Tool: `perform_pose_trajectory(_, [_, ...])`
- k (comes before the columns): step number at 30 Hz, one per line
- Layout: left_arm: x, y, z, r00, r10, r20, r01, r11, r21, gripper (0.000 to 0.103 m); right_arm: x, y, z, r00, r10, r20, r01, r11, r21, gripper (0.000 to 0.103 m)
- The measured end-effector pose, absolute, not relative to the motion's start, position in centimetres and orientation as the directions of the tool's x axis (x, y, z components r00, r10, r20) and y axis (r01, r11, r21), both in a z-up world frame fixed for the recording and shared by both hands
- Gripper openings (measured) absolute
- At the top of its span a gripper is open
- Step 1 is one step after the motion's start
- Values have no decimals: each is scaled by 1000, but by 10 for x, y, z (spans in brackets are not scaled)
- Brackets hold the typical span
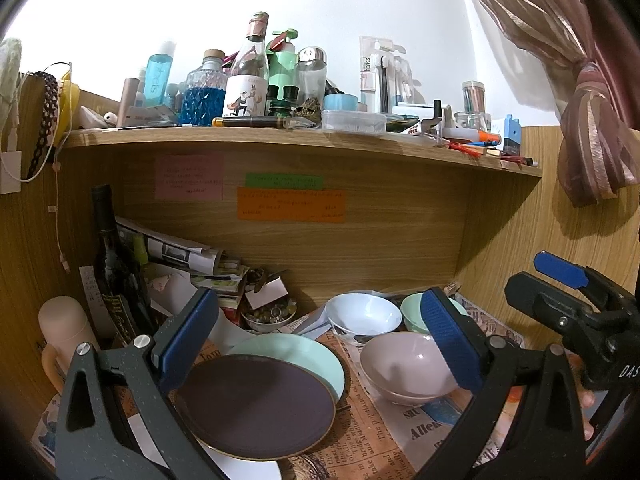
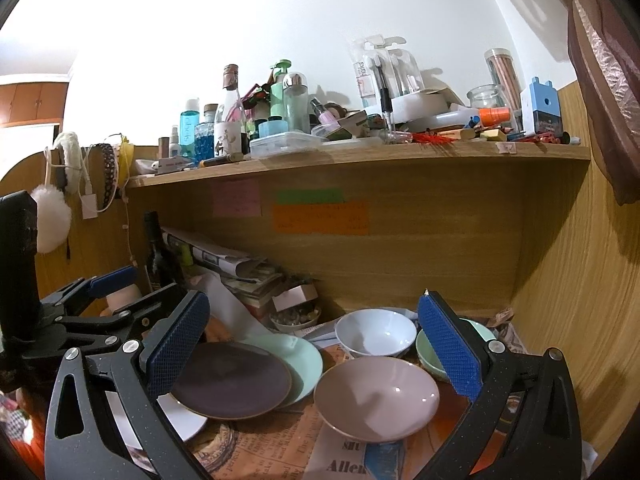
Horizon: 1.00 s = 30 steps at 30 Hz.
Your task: Organize plates and bowls
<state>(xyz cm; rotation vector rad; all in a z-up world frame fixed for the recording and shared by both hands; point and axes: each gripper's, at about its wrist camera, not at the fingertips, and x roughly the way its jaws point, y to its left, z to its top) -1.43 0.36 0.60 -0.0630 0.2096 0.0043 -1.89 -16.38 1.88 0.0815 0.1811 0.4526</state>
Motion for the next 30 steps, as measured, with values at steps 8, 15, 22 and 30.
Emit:
perform_pose_trajectory(8, [-14, 4, 5, 978, -1, -210, -12, 998, -60, 103, -18, -164, 18, 883, 440, -160, -424, 897, 124, 103])
perform_pose_trajectory(15, [-13, 16, -2, 967, 39, -251, -52, 998, -44, 103, -8, -160, 10, 887, 418, -195, -401, 908, 121, 103])
perform_pose_trajectory(22, [-2, 56, -19, 930, 92, -357, -115, 992, -42, 103, 19, -146, -14, 846, 443, -296, -419, 897, 142, 103])
perform_pose_trajectory(30, [28, 114, -57, 844, 107, -526, -178, 980, -87, 101, 44, -122, -47, 795, 433, -426, -414, 899, 142, 103])
